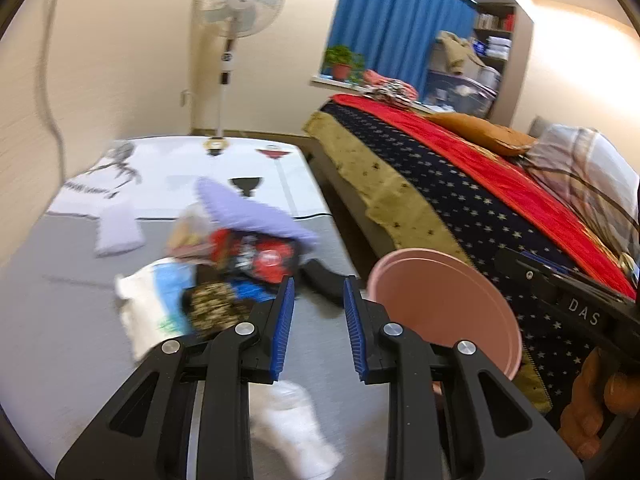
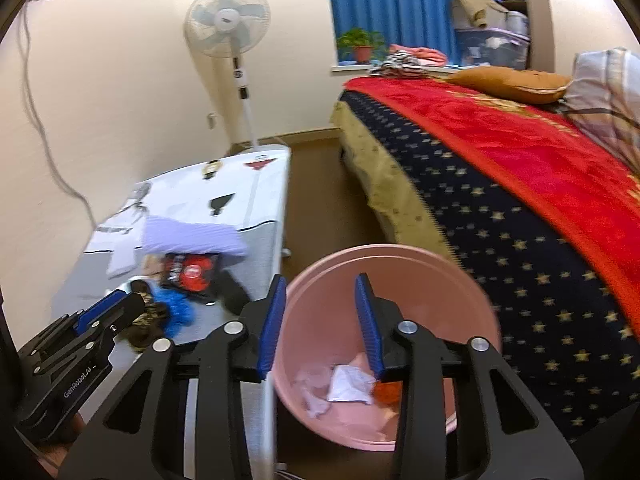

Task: Collect trash
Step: 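Grasp the patterned slipper with the left gripper while the right gripper grasps the black strap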

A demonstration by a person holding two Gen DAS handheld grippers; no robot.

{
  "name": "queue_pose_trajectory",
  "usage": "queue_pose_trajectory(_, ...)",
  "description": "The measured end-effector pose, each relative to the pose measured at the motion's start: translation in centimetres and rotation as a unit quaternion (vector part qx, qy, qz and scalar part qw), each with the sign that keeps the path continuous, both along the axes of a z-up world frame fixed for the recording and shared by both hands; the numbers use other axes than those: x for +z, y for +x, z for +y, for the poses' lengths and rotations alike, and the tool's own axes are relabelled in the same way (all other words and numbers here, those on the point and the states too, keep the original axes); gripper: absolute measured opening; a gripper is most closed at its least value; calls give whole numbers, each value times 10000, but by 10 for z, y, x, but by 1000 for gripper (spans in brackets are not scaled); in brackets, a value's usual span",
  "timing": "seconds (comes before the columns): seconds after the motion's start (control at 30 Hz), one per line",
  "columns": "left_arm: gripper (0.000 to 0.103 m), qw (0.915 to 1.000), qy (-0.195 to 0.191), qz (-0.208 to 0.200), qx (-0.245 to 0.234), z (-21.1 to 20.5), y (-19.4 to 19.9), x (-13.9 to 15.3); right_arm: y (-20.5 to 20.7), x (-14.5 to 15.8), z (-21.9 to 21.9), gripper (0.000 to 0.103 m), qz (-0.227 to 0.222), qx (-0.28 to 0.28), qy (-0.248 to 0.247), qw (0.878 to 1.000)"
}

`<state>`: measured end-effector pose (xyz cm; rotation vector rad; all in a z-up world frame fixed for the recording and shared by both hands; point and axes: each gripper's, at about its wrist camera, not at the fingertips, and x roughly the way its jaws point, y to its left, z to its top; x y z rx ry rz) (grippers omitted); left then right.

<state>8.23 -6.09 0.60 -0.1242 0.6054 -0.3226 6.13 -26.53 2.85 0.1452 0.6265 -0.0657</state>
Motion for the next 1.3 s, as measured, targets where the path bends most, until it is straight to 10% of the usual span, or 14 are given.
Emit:
queue_pose_trajectory(0.4, 26, 9966, -36, 278, 773, 44, 10, -16, 19, -24, 35, 33, 175, 493, 219, 9984)
queue_pose_trajectory(0.6, 46, 9946, -22, 519, 896, 44, 23, -33, 34, -36, 41, 34, 314, 567, 343, 9973)
queue_pose_trajectory(1.3, 28, 9935, -144, 851, 745, 45, 50, -52, 91, -79, 63, 29, 876, 745, 497, 9921)
